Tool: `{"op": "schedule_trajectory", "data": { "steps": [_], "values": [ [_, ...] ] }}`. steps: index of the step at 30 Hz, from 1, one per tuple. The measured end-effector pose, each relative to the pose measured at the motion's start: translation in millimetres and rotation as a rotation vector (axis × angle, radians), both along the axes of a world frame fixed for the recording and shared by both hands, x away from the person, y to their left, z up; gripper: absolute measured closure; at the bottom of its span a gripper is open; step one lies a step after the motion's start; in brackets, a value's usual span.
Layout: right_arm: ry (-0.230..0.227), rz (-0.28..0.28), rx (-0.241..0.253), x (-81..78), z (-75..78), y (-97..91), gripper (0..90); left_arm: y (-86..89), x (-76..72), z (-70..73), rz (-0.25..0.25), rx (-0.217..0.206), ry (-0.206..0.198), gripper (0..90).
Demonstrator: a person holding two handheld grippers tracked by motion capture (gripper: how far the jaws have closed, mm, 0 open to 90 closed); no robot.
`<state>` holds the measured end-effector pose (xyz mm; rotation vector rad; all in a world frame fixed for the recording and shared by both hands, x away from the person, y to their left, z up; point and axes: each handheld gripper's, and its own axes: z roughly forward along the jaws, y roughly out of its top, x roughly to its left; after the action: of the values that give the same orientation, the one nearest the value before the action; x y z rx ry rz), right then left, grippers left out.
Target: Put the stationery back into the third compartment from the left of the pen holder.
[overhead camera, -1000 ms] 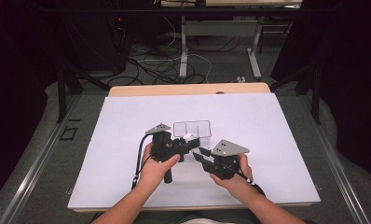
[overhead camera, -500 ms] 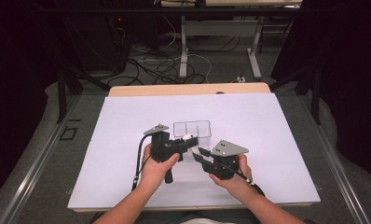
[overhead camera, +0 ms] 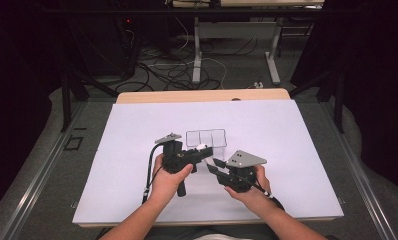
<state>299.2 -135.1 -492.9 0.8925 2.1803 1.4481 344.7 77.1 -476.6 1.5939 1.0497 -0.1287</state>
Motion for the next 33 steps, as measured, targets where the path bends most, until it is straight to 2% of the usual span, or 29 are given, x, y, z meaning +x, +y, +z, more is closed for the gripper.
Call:
{"op": "schedule_trajectory", "data": {
  "steps": [3,6,9,10,11,13,17,21,22,24,29,31,33],
  "values": [
    [0.006,0.0,-0.001,0.3,-0.9,-0.2,70.3,-1.3,2.3,0.6,0.007,0.014,-0.005,66.7],
    [0.016,0.003,-0.013,1.3,-2.8,-2.1,63.4,-1.0,6.3,1.9,0.028,0.018,-0.017,66.7],
    [0.034,0.0,-0.021,2.0,-3.6,-3.4,60.6,0.6,10.6,5.2,0.044,0.024,-0.031,66.8],
    [0.022,0.001,-0.025,3.4,-4.6,-4.0,59.3,0.8,11.8,6.5,0.053,0.024,-0.038,66.7],
    [0.041,-0.004,-0.027,4.6,-5.8,-5.2,56.2,1.3,13.2,7.9,0.057,0.029,-0.046,66.7],
    [0.045,-0.005,-0.022,5.5,-6.6,-5.8,55.2,1.9,15.5,10.6,0.06,0.033,-0.056,66.7],
    [0.082,-0.004,-0.012,8.7,-7.9,-8.0,50.5,1.5,18.9,16.1,0.07,0.037,-0.067,66.7],
    [0.098,-0.005,-0.002,11.3,-9.9,-8.7,45.8,0.6,22.4,20.8,0.077,0.044,-0.089,66.7],
    [0.119,-0.006,-0.006,11.3,-10.0,-8.9,45.2,0.5,23.3,21.7,0.077,0.05,-0.096,66.7],
    [0.133,-0.003,-0.005,13.5,-12.0,-9.3,44.1,-0.8,24.9,23.5,0.08,0.056,-0.103,66.7],
    [0.172,-0.017,-0.042,17.6,-13.5,-12.2,41.1,-5.4,28.2,27.4,0.093,0.074,-0.139,66.7],
    [0.164,-0.024,-0.048,19.9,-14.9,-13.4,40.0,-6.7,29.8,28.7,0.094,0.082,-0.152,66.7],
    [0.174,-0.034,-0.063,21.1,-14.8,-15.3,38.9,-8.4,31.0,29.8,0.101,0.087,-0.164,66.7]
  ]
}}
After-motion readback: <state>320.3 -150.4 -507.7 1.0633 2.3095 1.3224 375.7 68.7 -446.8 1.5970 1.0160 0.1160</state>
